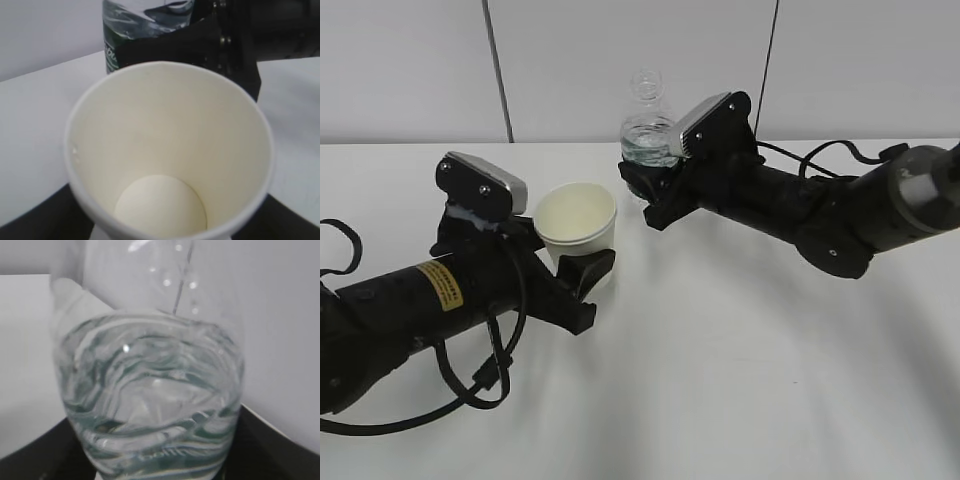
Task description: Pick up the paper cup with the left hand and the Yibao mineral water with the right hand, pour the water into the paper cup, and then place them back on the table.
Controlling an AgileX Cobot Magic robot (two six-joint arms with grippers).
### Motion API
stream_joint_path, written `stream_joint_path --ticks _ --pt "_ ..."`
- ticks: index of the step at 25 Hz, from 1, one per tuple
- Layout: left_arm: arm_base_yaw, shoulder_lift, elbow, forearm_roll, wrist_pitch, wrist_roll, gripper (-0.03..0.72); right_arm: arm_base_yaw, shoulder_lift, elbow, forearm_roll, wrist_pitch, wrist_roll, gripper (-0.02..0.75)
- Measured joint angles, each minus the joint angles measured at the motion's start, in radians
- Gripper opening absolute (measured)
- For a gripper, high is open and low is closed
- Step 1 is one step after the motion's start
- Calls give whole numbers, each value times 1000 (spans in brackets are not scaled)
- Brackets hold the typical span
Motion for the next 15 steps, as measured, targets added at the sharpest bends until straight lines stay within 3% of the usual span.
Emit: stream_joint_path --ticks 15 --pt "0 2 0 40 -47 0 458 0 2 -19 0 8 -365 467"
